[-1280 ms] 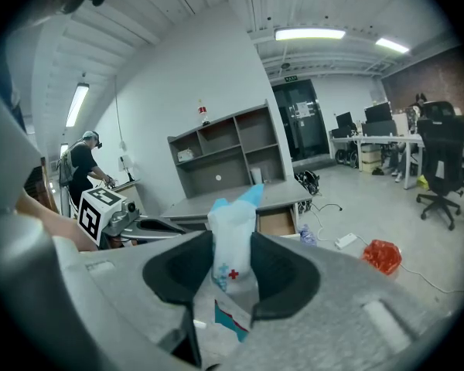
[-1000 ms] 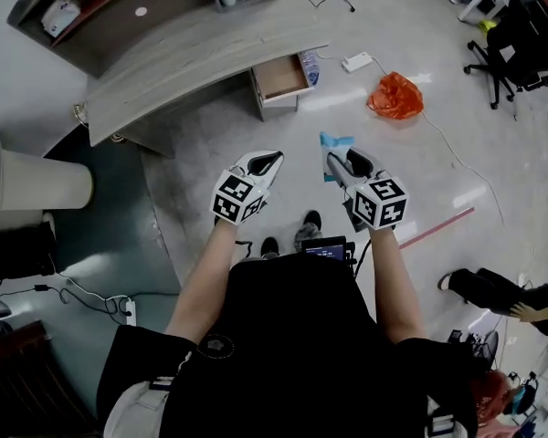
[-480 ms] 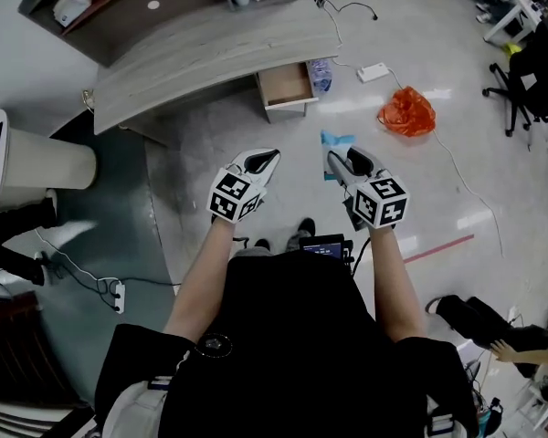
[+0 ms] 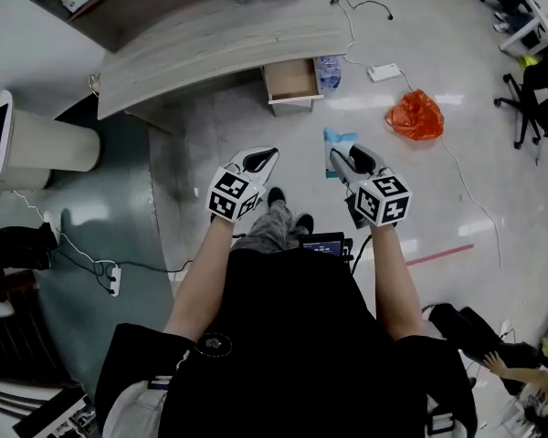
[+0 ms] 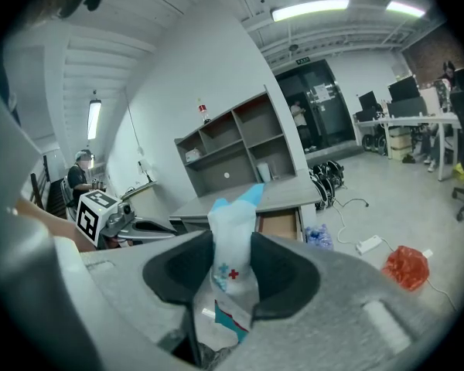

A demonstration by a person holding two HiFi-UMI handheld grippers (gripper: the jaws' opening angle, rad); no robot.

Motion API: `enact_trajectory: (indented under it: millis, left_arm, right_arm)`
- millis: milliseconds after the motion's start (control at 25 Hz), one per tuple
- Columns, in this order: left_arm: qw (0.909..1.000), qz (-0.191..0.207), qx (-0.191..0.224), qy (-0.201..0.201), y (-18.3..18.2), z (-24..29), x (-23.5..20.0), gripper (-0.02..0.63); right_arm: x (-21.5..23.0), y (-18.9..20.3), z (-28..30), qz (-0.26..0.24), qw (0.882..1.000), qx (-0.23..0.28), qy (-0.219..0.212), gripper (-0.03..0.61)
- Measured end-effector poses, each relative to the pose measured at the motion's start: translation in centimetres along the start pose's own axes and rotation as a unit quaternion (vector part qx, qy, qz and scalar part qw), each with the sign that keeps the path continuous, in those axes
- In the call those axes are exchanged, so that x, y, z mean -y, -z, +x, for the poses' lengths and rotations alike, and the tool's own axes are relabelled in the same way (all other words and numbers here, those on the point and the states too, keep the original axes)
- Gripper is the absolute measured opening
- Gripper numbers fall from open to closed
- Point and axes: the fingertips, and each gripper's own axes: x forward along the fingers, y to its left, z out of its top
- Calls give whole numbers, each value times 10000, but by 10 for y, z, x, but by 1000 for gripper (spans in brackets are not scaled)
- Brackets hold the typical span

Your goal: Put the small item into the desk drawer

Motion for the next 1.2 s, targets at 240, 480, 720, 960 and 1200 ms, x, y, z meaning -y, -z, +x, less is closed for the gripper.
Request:
enact_trajectory:
  millis: [240, 480, 720, 960, 1200]
  left_arm:
    - [9999, -115, -42, 0, 6, 8, -11, 0]
    - [9998, -138, 17, 132, -2, 31, -20, 0]
    - [9995, -207, 33, 238, -12, 59, -39, 0]
    - [9993, -279, 100, 214, -30, 84, -80, 0]
    - [9990, -364, 156, 193, -47, 103, -124, 0]
  right_arm:
    - [5, 0, 12, 21, 10000, -54, -3, 156]
    - [20, -8, 19, 1, 9999, -98, 109, 156]
    - [42, -23, 36, -35, 9996, -187, 204, 156]
    - [62, -50, 73, -131, 9993, -289, 194, 156]
    - [74, -81, 117, -254, 9989, -356, 151, 156]
